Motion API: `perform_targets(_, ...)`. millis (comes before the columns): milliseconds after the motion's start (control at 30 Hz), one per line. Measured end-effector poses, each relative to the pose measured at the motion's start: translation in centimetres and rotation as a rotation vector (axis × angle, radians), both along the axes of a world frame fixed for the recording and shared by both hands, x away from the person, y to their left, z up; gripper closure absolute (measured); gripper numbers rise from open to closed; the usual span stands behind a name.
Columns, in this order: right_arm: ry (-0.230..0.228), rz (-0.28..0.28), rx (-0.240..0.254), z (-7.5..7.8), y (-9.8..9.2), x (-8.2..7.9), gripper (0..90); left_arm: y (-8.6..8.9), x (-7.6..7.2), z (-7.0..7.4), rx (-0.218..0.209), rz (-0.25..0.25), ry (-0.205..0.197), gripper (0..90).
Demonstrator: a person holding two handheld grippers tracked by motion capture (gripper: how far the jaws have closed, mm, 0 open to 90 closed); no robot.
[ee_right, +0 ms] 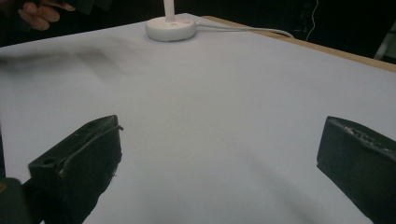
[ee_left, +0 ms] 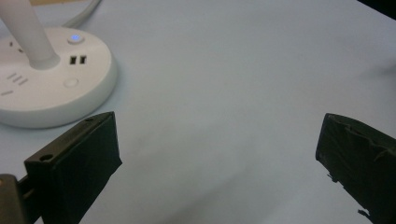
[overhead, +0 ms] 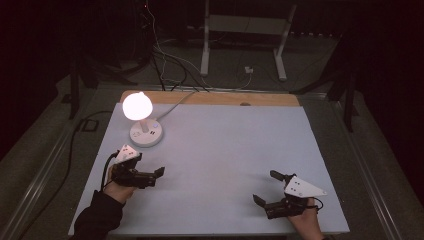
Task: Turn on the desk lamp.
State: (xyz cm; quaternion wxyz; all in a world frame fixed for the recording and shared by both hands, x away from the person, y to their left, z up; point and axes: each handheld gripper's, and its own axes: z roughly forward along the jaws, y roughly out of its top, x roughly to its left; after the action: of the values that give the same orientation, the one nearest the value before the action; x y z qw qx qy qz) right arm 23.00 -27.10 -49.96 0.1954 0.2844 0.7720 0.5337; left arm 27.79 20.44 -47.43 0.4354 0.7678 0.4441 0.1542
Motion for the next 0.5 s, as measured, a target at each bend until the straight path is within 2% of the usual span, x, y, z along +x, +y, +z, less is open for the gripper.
perform_targets(100,0.003,0.000,-0.002,0.0,0.0,0.0,0.0,0.0,-0.4,-0.3,0.015,-0.013,0.016,0.3)
perform_targets(300,0.002,0.001,-0.003,0.0,0.1,0.0,0.0,0.0,-1.3,-0.9,0.026,-0.041,0.016,0.3)
perform_targets(433,0.006,0.001,-0.001,-0.1,0.1,0.0,0.0,0.1,-1.9,-1.5,0.008,-0.073,0.024,0.3)
perform_targets(500,0.005,0.002,-0.007,-0.1,0.1,0.0,0.0,0.0,-2.3,-1.9,0.000,-0.074,0.025,0.3)
